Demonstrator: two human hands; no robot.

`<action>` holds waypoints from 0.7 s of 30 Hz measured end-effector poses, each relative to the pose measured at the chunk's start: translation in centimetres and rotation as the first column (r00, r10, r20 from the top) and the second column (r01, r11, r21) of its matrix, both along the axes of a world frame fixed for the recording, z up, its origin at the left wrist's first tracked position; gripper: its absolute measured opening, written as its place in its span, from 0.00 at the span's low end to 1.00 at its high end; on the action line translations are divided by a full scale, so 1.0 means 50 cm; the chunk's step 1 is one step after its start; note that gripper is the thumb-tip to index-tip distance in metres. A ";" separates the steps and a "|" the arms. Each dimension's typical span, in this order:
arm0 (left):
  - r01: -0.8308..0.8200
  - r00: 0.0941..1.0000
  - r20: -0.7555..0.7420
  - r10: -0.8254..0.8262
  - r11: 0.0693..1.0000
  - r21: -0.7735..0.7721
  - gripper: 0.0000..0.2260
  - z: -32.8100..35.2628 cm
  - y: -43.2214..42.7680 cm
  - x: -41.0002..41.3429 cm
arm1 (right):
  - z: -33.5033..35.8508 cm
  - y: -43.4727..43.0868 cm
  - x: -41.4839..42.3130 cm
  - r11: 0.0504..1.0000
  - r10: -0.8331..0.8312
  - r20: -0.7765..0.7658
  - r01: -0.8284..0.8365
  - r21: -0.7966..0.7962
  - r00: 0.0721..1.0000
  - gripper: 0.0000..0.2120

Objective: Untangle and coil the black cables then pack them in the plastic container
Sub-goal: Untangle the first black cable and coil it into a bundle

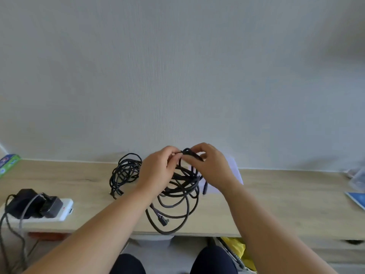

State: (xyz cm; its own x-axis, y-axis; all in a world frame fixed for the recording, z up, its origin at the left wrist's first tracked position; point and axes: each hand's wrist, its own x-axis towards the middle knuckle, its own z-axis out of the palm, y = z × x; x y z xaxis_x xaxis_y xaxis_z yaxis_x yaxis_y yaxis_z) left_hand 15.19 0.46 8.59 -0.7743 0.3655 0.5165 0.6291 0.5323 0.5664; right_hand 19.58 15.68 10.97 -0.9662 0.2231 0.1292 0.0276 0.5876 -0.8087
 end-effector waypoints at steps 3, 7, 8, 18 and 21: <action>-0.019 0.996 0.093 0.012 0.997 0.079 0.07 0.022 0.001 0.004 | 0.006 0.015 -0.005 0.992 -0.107 -0.014 0.106 -0.066 0.994 0.06; -0.174 0.909 0.412 -0.054 0.851 0.495 0.06 0.043 -0.006 0.008 | -0.004 0.028 -0.006 0.949 -0.167 0.076 0.181 -0.257 0.983 0.04; -0.196 0.865 0.479 -0.149 0.779 0.595 0.06 0.044 -0.010 0.009 | -0.010 0.026 -0.005 0.937 -0.172 0.105 0.195 -0.288 0.980 0.05; -0.102 0.819 0.559 -0.134 0.924 0.370 0.10 0.059 -0.041 0.003 | -0.010 -0.001 -0.002 0.915 -0.245 0.033 0.243 -0.322 0.969 0.06; -0.448 0.672 0.690 -0.270 0.593 0.669 0.14 0.058 -0.043 -0.016 | -0.010 0.019 -0.003 0.777 -0.310 0.104 0.314 -0.546 0.945 0.07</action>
